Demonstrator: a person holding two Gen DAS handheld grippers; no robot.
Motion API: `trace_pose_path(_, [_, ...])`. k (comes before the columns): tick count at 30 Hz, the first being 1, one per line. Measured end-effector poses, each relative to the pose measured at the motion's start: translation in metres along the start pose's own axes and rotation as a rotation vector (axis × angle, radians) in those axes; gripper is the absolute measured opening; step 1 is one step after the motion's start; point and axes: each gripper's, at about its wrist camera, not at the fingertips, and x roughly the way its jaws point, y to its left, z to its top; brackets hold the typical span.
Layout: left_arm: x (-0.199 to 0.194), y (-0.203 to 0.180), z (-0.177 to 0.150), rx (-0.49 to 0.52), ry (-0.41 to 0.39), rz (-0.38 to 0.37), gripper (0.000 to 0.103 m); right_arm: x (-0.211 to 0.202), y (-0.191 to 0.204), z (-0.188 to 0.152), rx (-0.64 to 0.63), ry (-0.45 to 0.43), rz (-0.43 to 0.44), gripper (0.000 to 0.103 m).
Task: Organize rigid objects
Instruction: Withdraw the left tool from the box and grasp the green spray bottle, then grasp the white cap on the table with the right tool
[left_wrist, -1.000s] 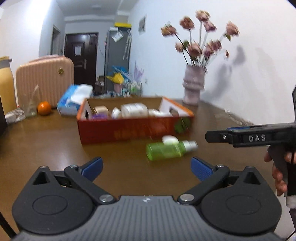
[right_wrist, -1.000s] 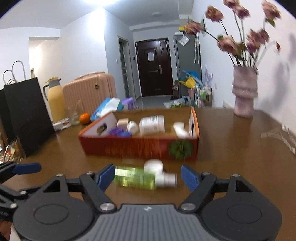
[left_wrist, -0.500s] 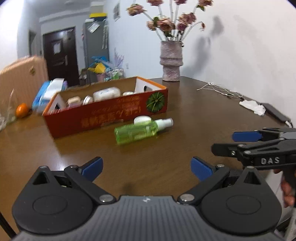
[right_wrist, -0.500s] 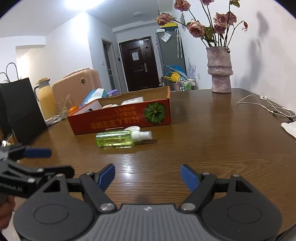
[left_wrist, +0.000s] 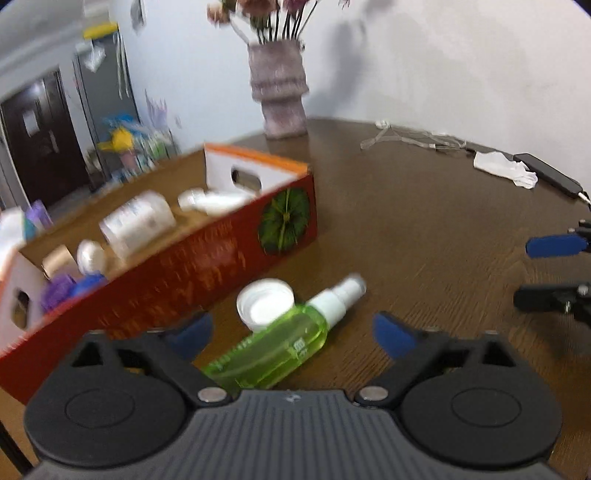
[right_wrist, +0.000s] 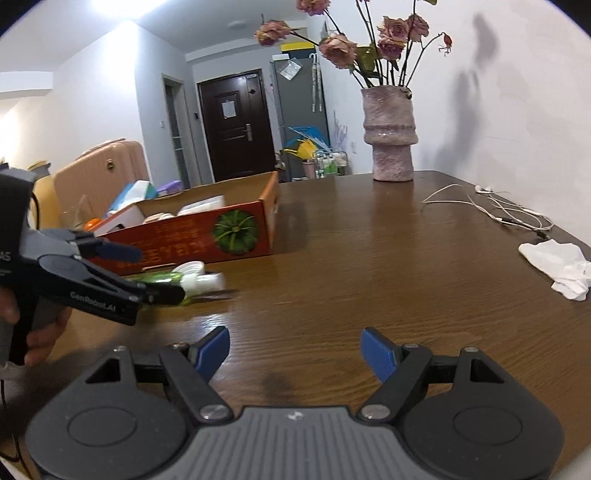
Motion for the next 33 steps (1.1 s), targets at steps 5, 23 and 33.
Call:
trace_pose_path(5, [-0.019,0.013,-0.024,-0.032,0.007,-0.054,0.055,0.018,0.005,0.017,-0.034,0.003,-0.004,0.078])
trace_pose_path(23, [-0.077,0.052,-0.053,-0.232,-0.155,-0.042,0.031,0.102,0.066,0.072,-0.161,0.041,0.140,0.075])
trace_pose_path(33, [-0.112,0.075,-0.080,-0.357,-0.154,0.132,0.031,0.154,0.120,0.073,-0.241,0.165,0.231,0.055])
